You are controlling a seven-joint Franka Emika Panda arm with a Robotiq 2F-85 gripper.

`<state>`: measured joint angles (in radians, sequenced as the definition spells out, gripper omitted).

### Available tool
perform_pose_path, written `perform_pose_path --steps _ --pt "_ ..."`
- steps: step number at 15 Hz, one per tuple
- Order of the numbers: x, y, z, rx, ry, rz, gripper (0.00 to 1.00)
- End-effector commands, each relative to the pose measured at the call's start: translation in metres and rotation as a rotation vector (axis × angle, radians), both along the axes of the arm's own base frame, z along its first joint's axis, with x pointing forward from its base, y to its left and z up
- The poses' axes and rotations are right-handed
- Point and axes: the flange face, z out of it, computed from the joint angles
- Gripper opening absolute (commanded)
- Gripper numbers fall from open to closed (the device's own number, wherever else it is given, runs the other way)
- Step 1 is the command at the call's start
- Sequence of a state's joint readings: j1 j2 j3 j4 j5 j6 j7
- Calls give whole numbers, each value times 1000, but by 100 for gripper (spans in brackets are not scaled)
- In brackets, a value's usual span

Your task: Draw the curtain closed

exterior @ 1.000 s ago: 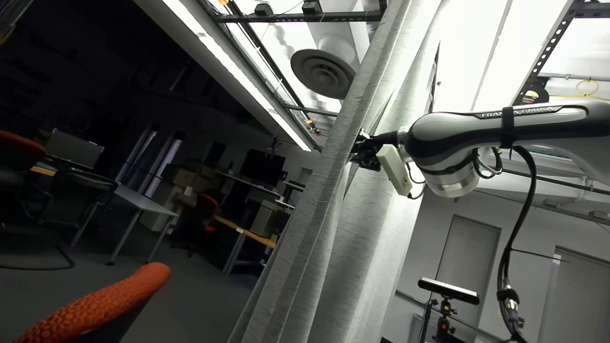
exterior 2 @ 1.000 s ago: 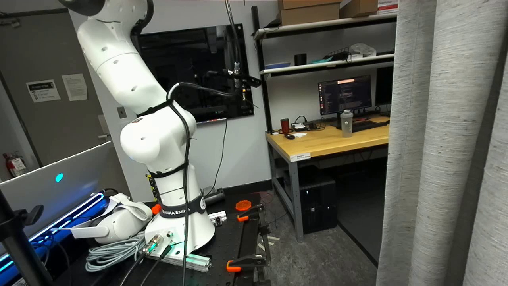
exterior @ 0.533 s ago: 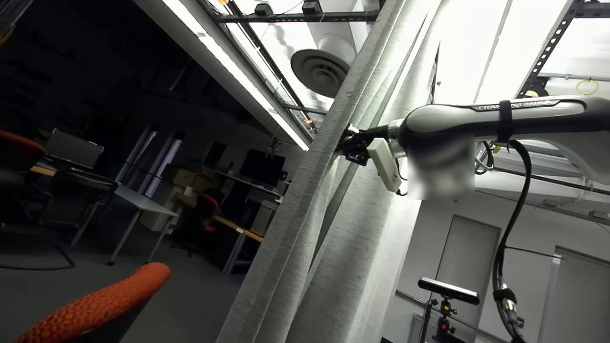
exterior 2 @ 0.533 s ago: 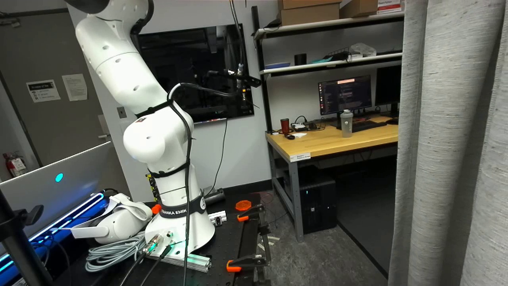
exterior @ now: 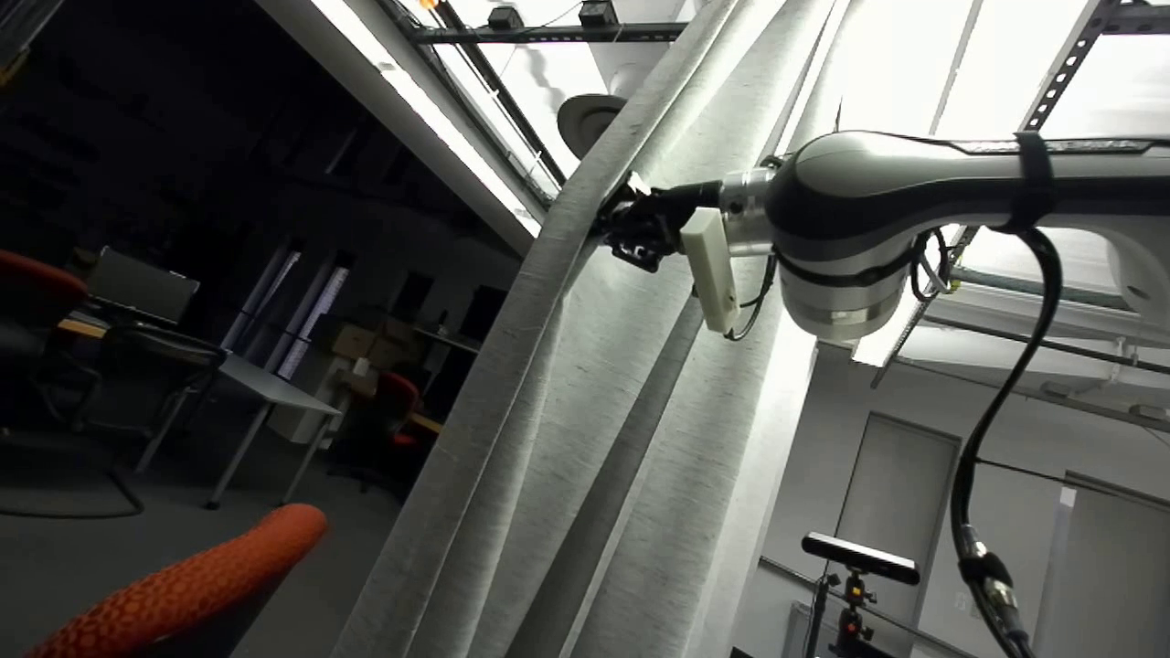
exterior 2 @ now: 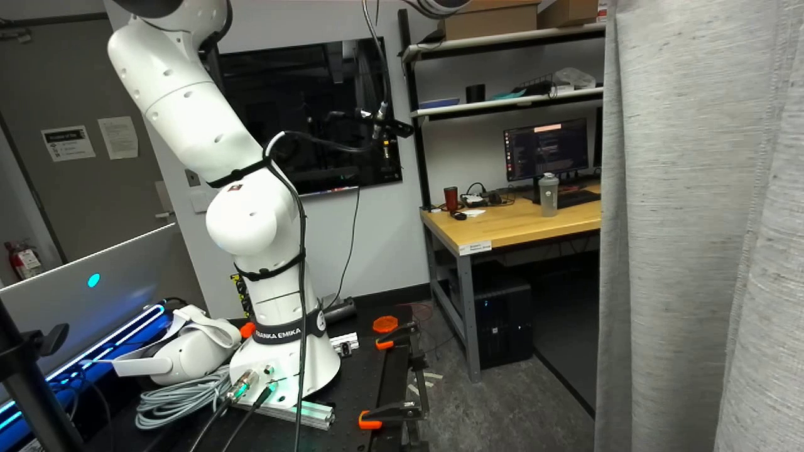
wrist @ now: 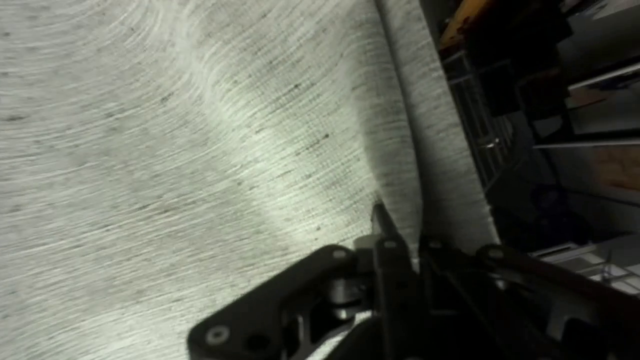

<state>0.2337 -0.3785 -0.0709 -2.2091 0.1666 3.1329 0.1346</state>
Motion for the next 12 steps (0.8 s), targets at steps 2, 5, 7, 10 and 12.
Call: perform_pose_path --steps 2,5,7,10,12 --pt "-58 77 -40 -66 65 179 0" --pt "-97 108 -37 -88 50 244 0" --pt "-118 128 -41 -120 40 277 0" --pt "-142 155 -43 -158 23 308 0" --pt "-154 169 -49 -189 16 323 0"
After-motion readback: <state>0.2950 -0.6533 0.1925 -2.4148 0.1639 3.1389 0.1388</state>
